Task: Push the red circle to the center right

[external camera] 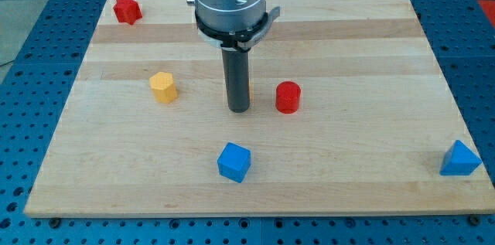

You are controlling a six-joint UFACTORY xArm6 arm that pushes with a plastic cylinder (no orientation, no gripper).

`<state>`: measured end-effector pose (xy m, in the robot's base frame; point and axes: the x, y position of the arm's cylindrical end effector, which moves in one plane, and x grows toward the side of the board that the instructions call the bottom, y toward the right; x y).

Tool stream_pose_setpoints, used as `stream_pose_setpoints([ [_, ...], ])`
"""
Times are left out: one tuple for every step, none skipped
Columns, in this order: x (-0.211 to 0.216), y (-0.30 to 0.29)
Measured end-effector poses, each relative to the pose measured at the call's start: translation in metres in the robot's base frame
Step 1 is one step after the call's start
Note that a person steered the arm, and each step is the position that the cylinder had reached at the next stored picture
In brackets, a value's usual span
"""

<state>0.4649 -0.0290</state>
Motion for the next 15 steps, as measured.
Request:
stream_pose_setpoints([
  [0.000, 0.053],
  [-0.020, 0.112],
  [-0.059, 0.127],
  [-0.035, 0.138],
  [0.002, 0.184],
  [-0.005, 0.250],
  [-0.025, 0.258],
  [-0.048, 0.217],
  [-0.063, 0.169],
  [-0.063, 0.206],
  [-0.071, 0.280],
  [-0.097, 0.273],
  [-0.105, 0.199],
  [-0.105, 0.103],
  [-0.105, 0.065],
])
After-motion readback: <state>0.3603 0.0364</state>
